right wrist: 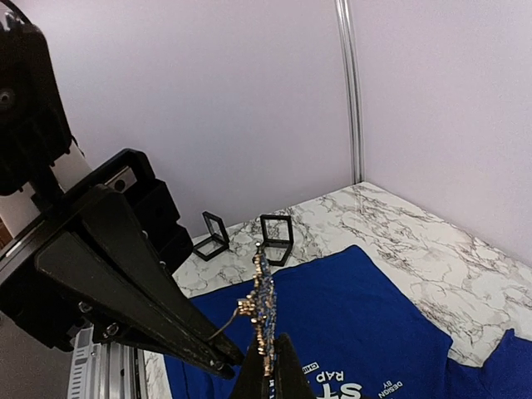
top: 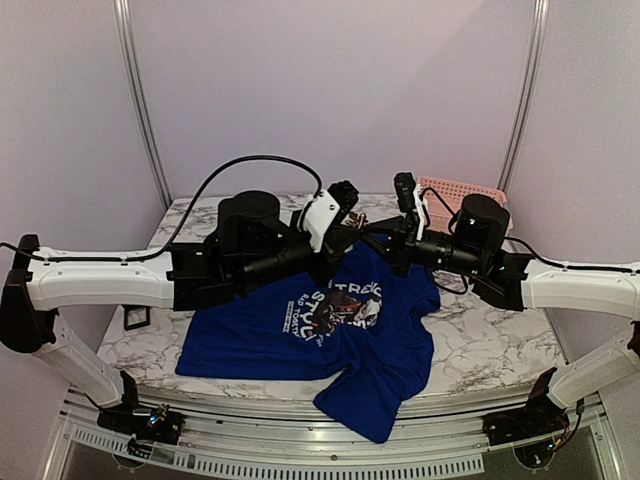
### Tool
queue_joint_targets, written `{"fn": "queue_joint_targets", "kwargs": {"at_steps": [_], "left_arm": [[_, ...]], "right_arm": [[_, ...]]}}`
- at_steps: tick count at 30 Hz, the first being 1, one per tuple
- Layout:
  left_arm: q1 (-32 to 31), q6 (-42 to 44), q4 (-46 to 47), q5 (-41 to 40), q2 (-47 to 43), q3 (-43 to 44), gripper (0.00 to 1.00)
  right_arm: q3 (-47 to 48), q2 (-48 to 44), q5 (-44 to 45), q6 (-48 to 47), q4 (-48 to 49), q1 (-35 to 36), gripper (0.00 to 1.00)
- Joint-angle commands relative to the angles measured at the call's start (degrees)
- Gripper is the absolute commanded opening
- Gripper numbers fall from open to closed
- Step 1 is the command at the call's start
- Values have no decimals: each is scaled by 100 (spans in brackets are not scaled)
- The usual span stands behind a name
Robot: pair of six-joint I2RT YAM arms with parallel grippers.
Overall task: Pin the brooch onto the clothing
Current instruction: Open the brooch at the center of the board.
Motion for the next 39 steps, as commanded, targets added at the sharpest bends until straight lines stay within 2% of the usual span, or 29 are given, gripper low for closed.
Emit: {"fn": "queue_joint_targets", "kwargs": {"at_steps": [1,16,39], "left_arm": [[-251,-308,-519,1006,236,-142,0],[-30,-526,-597,1238,44,-326,0],[271,-550,-614,1713,-266,-604,0]], "right_arm": [[-41,-109,-550,-298,795,117,0],[-274,-485,-1120,-811,714,123,0],[-479,-673,-1650,-1034,979,119,0]]}}
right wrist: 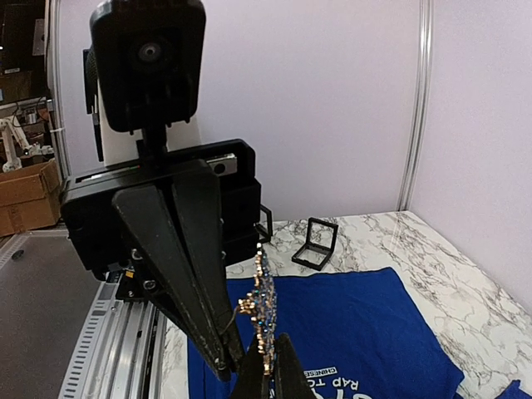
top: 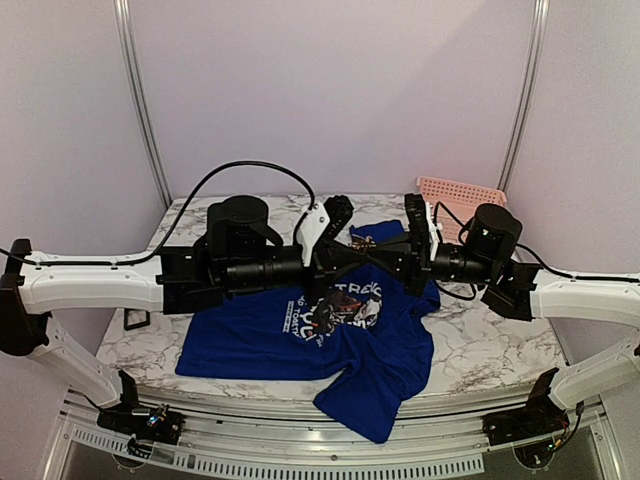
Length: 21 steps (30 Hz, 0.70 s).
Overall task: Pin the brooch onto the clothing
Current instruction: Open the brooch at the center of the board.
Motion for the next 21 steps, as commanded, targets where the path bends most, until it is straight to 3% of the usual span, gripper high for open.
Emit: {"fn": "queue_joint_targets", "kwargs": {"at_steps": [1,21], "left_arm": [[150,8,-542,154,34,-261,0],[217,118,-103,402,167,-498,0]], "right_arm": [[14,-275,-461,-116,681,134,0],[56,-147,-997,-117,1067,174,0]]}}
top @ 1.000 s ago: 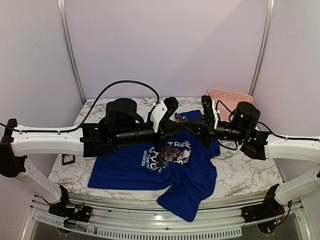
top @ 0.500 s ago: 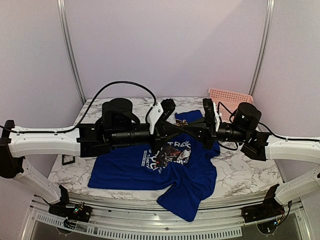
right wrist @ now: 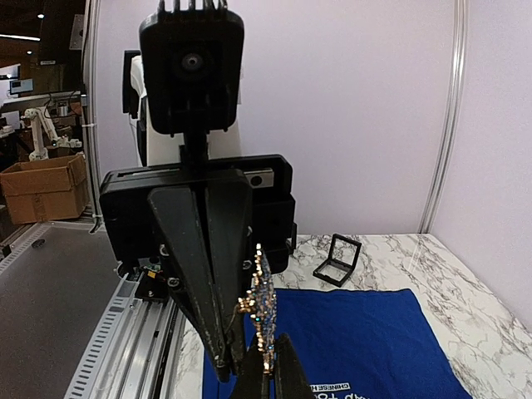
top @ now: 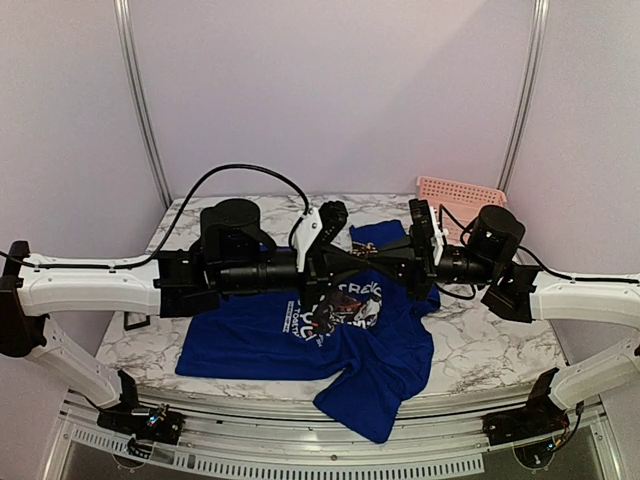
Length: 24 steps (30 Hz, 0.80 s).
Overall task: Pin the brooch onto the clothing
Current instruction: Open the brooch at the center of the board, then pass from the right arm to the left
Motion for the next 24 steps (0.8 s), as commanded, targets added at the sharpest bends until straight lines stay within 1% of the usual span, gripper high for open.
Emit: {"fn": "queue_joint_targets", "kwargs": {"at_steps": [1,4,5,8,12,17,20,24], "left_arm": [[165,55,-441,-254,308,-239,0],[165,114,-407,-168,293,-274,0],[165,169,-413,-93,264,-291,2],[140,471,-530,151,124,-350,15],[108,831,-771,344,-136,-479,25],[76,1201,-964,323,-410,-728,26],[81,1515,-700,287,-671,-977,27],[139,1957,-287,166,-1042,-1155,35]], "right_arm": [[141,-144,-414,-10,713,160,0],[129,-170,-311,-10,583,157,0],[106,-184,-269,-10,535,162,0],[20,-277,-118,-256,398,159,0],[-19,-440,30,-383,154,161,0],[46,-501,55,-440,-90,156,0],[151,-501,-7,-436,-304,158,0],[430,-467,-129,-498,-879,154,0]]}}
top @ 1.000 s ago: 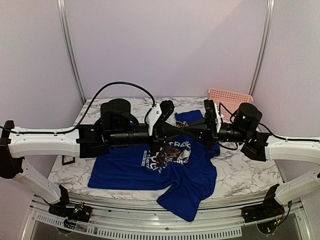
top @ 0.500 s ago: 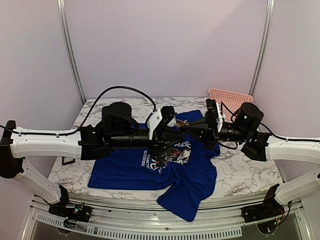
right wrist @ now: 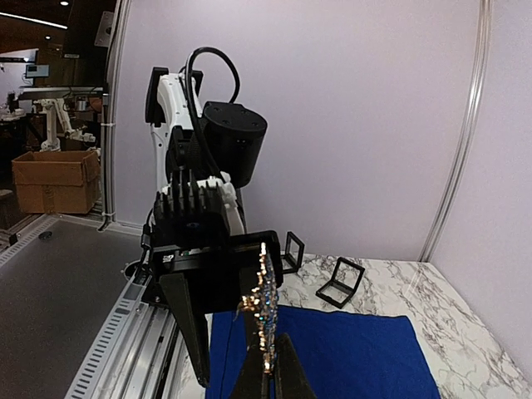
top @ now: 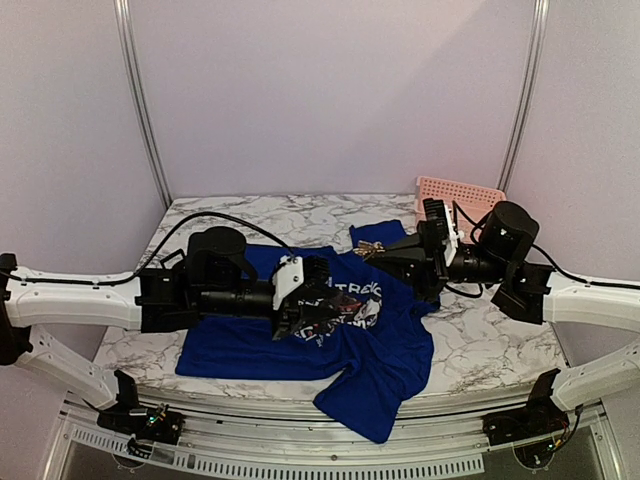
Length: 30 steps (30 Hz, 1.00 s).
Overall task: Pin the brooch onto the clothing
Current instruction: Pass from the right arm to the left
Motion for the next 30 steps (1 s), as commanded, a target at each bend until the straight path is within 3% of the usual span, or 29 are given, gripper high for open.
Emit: {"fn": "queue_joint_targets", "kwargs": {"at_steps": [1,10,15,20,22,28,30], "left_arm": [[103,666,398,-195,-389,-125,36],[330,521,0,-471,-661,430,50],[330,-108,-330,237,-783,489,64],[321,-434,-181,548,-777,499,71],[321,-585,-216,681,-724,529,67],[323,-954,-92,773,-632,533,34],[321,-960,-89,767,-613,526,29]], "right_arm": [[422,-25,-180,-118,-726,25,0],[1067,142,-501,-458,-1995,35,0],[1180,371,-570,-487,-2094,40,0],[1504,741,-660,-501,-2435,123,0],[1540,823,-693,-519,-2431,154,0],[1561,947,-730,-469,-2406,214,0],[1545,959,-734,-461,-2386,235,0]]}}
